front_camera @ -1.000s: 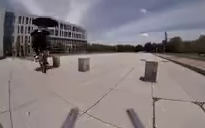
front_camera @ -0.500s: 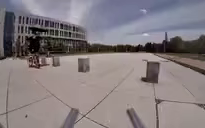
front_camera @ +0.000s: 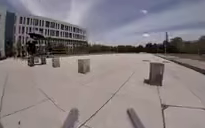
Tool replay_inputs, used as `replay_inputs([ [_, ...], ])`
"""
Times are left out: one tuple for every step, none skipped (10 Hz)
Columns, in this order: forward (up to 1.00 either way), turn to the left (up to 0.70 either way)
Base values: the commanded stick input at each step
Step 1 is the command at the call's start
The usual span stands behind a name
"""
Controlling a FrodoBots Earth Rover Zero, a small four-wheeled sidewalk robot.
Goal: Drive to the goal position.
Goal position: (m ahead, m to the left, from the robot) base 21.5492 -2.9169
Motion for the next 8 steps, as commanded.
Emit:
replay_inputs([
  [0.5, 0.0],
  [0.5, 0.0],
  [0.5, 0.0],
  [0.5, 0.0],
  [0.5, -0.12],
  [0.5, -0.33],
  [0.5, -0.45],
  [0.5, -0.5],
])
